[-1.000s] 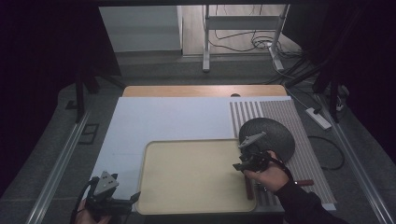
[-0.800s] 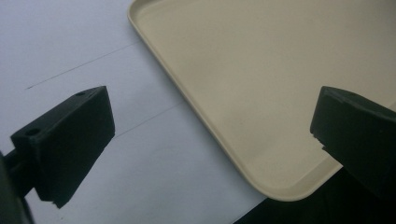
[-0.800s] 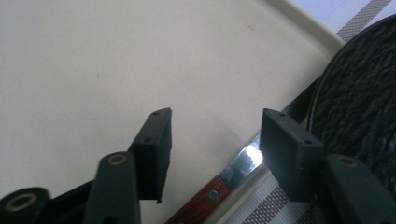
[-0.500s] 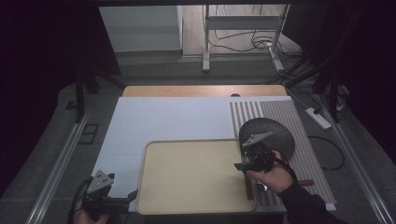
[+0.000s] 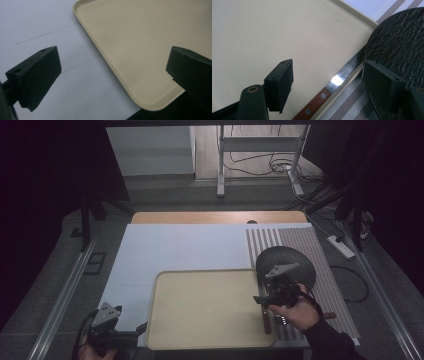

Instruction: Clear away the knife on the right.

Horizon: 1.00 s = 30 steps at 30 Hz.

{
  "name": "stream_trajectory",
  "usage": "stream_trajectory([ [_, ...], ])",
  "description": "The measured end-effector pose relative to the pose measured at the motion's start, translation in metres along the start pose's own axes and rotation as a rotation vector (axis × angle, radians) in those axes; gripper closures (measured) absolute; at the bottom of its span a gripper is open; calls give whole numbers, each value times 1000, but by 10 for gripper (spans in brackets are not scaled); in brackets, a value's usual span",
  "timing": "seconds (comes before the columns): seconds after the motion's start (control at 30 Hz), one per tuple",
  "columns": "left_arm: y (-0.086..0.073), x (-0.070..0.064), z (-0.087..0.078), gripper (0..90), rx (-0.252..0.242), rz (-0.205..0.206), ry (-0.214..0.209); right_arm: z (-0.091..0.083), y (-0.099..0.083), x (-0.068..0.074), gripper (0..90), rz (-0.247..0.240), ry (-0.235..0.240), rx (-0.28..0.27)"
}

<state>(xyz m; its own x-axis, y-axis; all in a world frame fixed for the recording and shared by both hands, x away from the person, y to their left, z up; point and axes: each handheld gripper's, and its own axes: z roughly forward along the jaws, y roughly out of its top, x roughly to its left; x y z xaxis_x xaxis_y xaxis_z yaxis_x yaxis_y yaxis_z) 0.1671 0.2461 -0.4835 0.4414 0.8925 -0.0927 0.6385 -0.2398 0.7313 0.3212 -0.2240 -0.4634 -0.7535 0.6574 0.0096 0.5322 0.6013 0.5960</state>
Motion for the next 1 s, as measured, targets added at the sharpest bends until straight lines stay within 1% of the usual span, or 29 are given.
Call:
stream_trajectory([
  [0.23,0,0,1,0,11,-3,10,-4,-4,-1,227,9,8,-16],
  [0.33,0,0,1,0,12,-4,11,-8,-7,-2,211,22,8,-21],
  [0.4,0,0,1,0,15,0,11,-8,-8,-2,197,26,6,-19],
  [0.47,1,-1,2,0,17,7,13,-8,-12,-3,164,38,5,-4],
  [0.77,0,-2,2,0,19,16,14,-11,-21,-3,129,48,-14,15],
  [0.8,0,-2,2,0,19,18,14,-13,-24,-4,123,69,-13,15],
  [0.83,0,-2,2,0,19,18,14,-13,-24,-4,123,69,-13,15],
  [0.87,0,-3,2,0,18,21,14,-15,-27,-5,117,88,-17,8],
  [1.0,0,-3,2,1,20,26,13,-23,-33,-8,110,111,-25,-11],
])
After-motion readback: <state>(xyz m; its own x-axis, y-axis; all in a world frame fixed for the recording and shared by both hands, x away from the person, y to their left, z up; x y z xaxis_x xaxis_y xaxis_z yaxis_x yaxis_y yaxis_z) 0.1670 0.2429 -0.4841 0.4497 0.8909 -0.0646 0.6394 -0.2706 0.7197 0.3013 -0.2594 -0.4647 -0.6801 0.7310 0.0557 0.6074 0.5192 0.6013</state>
